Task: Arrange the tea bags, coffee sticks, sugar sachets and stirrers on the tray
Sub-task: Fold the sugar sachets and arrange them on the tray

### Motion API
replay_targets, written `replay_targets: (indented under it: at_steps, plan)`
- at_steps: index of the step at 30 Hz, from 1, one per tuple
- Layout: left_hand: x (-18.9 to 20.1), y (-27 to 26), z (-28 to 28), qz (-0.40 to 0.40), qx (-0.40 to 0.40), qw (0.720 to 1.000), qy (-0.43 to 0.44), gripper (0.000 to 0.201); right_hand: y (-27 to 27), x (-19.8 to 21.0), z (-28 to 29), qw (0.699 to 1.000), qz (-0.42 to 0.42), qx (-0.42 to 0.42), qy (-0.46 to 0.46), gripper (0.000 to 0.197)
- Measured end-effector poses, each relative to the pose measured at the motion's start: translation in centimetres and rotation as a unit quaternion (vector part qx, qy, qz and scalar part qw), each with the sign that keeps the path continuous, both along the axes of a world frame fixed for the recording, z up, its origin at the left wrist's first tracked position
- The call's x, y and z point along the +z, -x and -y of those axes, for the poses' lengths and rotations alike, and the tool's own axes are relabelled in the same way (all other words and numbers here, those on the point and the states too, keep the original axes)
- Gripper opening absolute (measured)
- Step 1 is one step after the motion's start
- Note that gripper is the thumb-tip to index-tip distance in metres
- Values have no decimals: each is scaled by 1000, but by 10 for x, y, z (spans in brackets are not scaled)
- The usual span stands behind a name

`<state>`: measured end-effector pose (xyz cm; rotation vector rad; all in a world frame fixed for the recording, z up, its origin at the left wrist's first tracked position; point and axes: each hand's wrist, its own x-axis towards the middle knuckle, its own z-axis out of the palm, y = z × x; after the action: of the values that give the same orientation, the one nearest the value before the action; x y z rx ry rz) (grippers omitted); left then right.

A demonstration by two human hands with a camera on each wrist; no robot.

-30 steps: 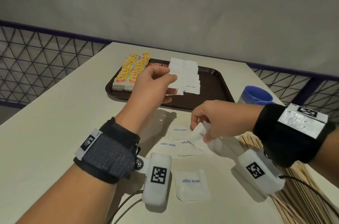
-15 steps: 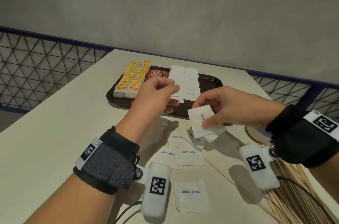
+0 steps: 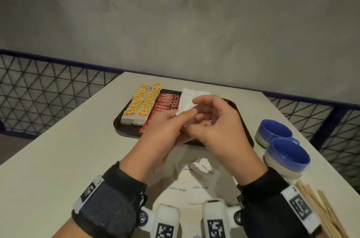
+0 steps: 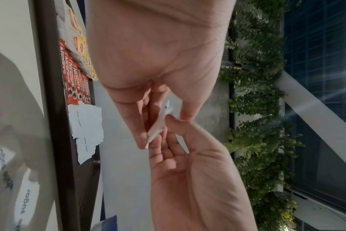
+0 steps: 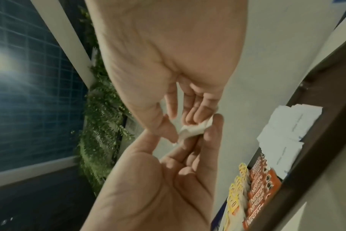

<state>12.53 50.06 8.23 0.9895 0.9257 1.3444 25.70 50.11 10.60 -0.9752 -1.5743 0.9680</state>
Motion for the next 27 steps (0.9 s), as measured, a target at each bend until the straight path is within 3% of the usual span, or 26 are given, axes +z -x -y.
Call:
replay_targets:
  at_steps: [2, 6, 10, 14, 17, 24, 27]
  plan:
    - [-3, 2, -2, 8, 27, 1000, -1, 15, -3, -3, -1, 999, -52, 0, -6, 44]
    - [-4, 3, -3, 23, 61, 998, -6, 16, -15, -12, -13, 986, -127, -109, 4, 35]
    - [-6, 2, 0, 3, 64, 997, -39, 15, -19, -19, -13, 992, -85, -32, 92, 26]
    - [-9, -2, 0, -13, 40, 999, -19, 22, -27, -25, -15, 972, -188, -10, 143, 15]
    - [-8, -5, -2, 7, 31, 999, 15, 28, -32, -30, -16, 959, -225, -16, 172, 20]
    - [-11, -8, -3, 38, 30, 999, 18, 31, -28, -39, -15, 964, -219, -54, 139, 13]
    - [-15, -10, -4, 17, 30, 999, 0, 21, -27, -40, -14, 969, -202, -68, 125, 12]
